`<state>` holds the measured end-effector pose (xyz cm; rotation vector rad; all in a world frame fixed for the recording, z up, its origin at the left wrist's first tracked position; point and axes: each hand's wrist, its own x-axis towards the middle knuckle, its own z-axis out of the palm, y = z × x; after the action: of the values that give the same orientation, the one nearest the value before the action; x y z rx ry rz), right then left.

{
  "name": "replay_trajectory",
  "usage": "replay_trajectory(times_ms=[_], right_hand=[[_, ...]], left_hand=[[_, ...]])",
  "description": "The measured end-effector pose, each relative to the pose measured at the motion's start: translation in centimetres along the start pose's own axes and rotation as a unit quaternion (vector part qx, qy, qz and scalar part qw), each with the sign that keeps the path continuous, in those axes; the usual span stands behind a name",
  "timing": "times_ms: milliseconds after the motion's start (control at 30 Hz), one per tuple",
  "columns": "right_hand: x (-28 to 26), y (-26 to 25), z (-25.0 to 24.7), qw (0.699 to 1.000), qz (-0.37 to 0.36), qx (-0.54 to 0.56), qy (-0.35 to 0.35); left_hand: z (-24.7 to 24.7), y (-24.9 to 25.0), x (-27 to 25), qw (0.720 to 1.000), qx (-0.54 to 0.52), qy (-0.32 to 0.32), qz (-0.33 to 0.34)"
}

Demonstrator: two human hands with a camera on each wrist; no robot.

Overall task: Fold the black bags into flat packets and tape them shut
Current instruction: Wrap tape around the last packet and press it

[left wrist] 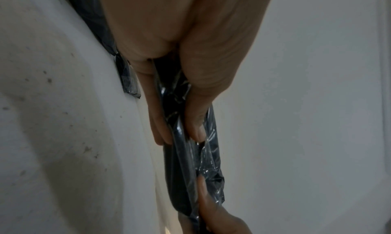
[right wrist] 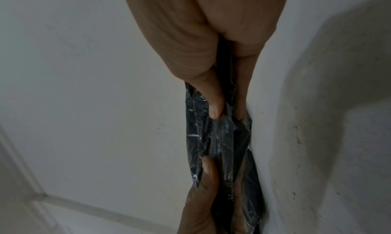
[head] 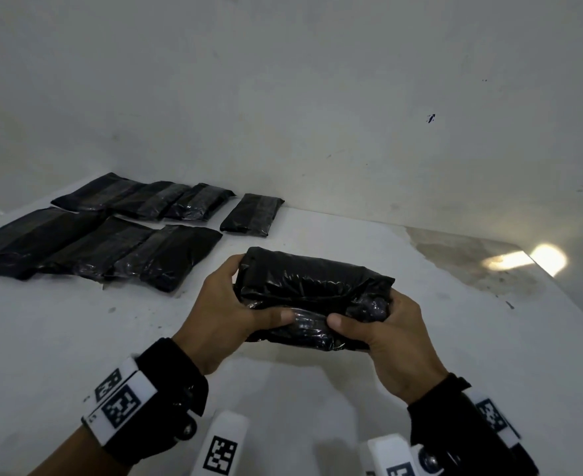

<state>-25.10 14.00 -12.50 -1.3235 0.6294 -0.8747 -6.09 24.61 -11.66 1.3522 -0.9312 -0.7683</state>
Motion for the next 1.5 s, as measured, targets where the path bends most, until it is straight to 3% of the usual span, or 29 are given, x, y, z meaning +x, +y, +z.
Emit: replay_trajectory(times_ms=[367, 600, 767, 1033, 1167, 1367, 1500], right_hand=[[0.0, -0.4, -0.8, 0.998, 0.036, 0.042, -0.007], [0.0, 0.0, 1.8, 0.994, -0.041, -0.004, 0.099], [0.8, 0.0, 1.5, 0.988, -0.032, -0.014, 0.149], [0.8, -1.4, 0.3, 0.997, 0.072, 0.001, 0.028], [1.2, -1.6, 0.0, 0.988, 0.143, 0.045, -0.024], [1.5, -0.5, 0.6, 0.978, 0.175, 0.091, -0.070], [2.2, 0.0, 1.0, 0.975, 0.182, 0.107, -0.069]], left_hand=[[-0.3, -0.3, 0.1, 0.999, -0.037, -0.023, 0.015], [2.7, -0.5, 0.5, 0.989, -0.003, 0.125, 0.075], [2.4, -0.2, 0.7, 0.986, 0.036, 0.138, 0.091], [-0.2, -0.1, 0.5, 0.997, 0.009, 0.020, 0.073], [-2.8, -0.5, 1.1, 0.998, -0.008, -0.060, 0.026], [-5.9, 0.2, 2.8, 0.966, -0.129, -0.211, -0.071], [-7.1, 0.4, 4.1, 0.963, -0.120, -0.227, -0.086]])
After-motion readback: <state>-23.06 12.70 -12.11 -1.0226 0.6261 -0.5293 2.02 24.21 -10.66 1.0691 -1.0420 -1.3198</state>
